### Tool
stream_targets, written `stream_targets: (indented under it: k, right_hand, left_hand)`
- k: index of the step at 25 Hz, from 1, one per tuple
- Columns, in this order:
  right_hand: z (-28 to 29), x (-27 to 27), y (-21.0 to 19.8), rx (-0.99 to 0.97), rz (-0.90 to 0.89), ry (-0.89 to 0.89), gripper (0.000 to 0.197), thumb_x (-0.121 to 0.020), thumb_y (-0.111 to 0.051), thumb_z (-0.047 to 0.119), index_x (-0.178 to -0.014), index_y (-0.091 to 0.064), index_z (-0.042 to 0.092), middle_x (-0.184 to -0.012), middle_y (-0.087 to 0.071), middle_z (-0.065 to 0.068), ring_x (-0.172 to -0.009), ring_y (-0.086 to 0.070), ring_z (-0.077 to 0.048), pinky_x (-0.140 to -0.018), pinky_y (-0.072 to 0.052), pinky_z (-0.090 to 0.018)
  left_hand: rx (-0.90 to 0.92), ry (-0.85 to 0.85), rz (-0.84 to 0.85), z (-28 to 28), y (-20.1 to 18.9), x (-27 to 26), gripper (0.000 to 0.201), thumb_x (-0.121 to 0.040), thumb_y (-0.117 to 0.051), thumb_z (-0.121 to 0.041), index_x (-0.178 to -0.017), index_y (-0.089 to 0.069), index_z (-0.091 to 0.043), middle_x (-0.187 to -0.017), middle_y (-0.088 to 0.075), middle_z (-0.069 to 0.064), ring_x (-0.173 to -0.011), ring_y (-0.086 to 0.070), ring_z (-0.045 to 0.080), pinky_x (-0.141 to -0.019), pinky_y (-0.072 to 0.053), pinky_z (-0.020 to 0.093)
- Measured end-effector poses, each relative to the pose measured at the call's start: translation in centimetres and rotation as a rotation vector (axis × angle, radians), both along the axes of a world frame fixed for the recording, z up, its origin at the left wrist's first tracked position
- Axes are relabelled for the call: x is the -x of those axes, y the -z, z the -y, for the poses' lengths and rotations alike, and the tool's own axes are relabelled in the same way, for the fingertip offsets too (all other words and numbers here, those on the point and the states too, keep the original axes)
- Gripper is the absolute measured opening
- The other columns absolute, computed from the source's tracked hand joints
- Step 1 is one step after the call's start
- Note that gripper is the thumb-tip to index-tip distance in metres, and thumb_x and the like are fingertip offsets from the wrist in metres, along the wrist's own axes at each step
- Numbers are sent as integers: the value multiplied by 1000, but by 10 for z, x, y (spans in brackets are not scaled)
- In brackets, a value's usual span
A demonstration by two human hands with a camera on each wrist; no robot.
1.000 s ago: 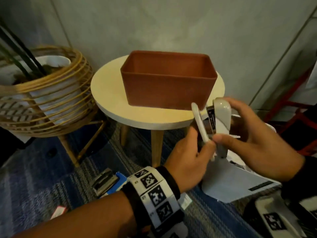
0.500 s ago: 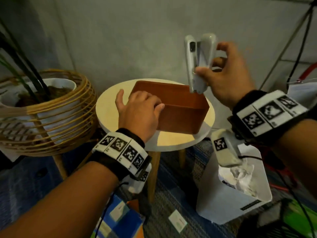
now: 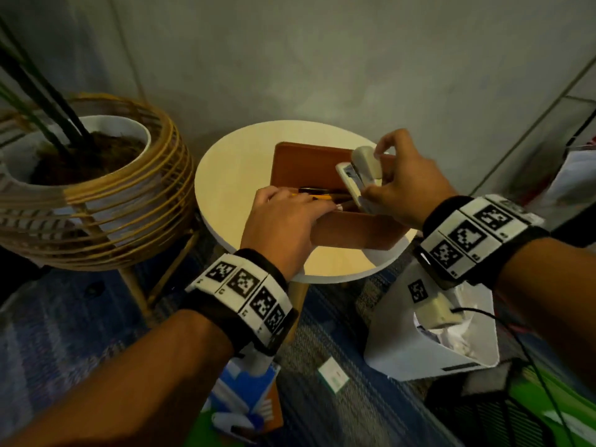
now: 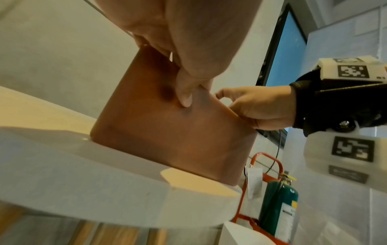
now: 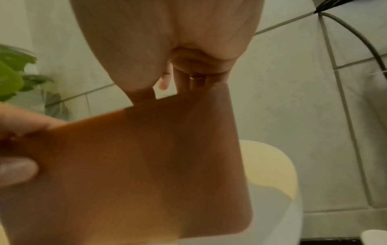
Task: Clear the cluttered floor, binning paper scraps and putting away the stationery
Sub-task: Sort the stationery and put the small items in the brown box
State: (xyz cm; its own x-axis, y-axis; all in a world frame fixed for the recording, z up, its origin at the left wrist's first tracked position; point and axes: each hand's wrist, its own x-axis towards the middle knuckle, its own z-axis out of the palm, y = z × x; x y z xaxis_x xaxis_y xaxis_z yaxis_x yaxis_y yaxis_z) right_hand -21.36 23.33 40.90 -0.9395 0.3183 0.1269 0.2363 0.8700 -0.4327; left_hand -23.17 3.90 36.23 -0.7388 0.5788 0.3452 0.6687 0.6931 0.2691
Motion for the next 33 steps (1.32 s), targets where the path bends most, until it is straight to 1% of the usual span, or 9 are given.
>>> stream_targets:
  k: [3,6,10,13,15,17,23,29,33]
  right_hand:
    - [2,-6,4,-101,71,-28,38,-82,-68,31,-103,-36,28,-93,-58,-3,-77,-54,-27,-64,-41,-33]
    - [5,-4,3,-145,150,-4,30,-84,-65,33,-103,-44,24,-97,-60,-5,-81,-55,-30,-67,-41,-34]
    - [17,-7,-12,-175,271,79,23,-88,-60,29,-107,-60,16,-111,-63,-13,-99,-58,-35,-76,-43,-35]
    - [48,-28,-27,-116,47,-30,20,-86,-56,19,-106,-60,14,-117,-56,-13,-109,-51,-33,-86,-37,-32]
    - [77,-57,-31,-40,-160,-232,17,-80,-53,6,-95,-59,11,-107,-56,-14,-105,-49,-32,-86,-33,-28]
    - [106,-91,-23,24,-199,-393,17,-76,-51,-3,-86,-59,8,-95,-58,-13,-93,-50,-30,-81,-34,-31]
    - [153,-165,62,263,166,-569,23,-79,-49,-2,-78,-66,15,-79,-64,0,-72,-55,-15,-64,-39,-25]
    - [166,-186,115,284,628,-595,25,-92,-46,8,-80,-56,27,-80,-57,5,-75,-56,-22,-70,-45,-33]
    - [171,-192,124,134,774,-613,22,-94,-45,9,-84,-58,23,-83,-62,0,-78,-58,-25,-73,-47,-34]
  left_hand:
    - [59,41,49,2,-3,-3,45,-94,-52,-17,-132,-50,-41,-120,-62,-12,-114,-50,20,-100,-20,33]
    - [7,-36,25,14,-5,-6,39,-86,-66,-20,-120,-61,-37,-124,-59,-4,-116,-47,27,-98,-24,42]
    - [44,-91,184,42,-19,-6,56,-86,-65,-17,-136,-45,-36,-149,-27,5,-129,-28,35,-100,-34,51]
    - [-44,-81,307,72,-35,-7,58,-88,-59,-14,-140,-38,-29,-142,-31,7,-122,-37,32,-97,-41,47]
    - [-209,-101,341,98,-38,-16,52,-84,-52,-6,-133,-47,-22,-131,-41,9,-110,-48,31,-86,-46,47]
    - [-249,-112,357,127,-34,-29,46,-82,-49,1,-123,-54,-18,-124,-47,11,-104,-53,34,-77,-49,48]
    - [174,-180,699,200,14,-61,24,-95,-47,-11,-114,-56,-22,-116,-58,4,-97,-59,31,-76,-48,39]
    - [388,-371,856,238,53,-77,31,-88,-45,-11,-100,-62,-33,-101,-67,2,-87,-61,27,-68,-45,29]
    - [601,-399,941,260,73,-92,21,-89,-50,-16,-102,-61,-27,-112,-64,7,-99,-62,30,-79,-49,32]
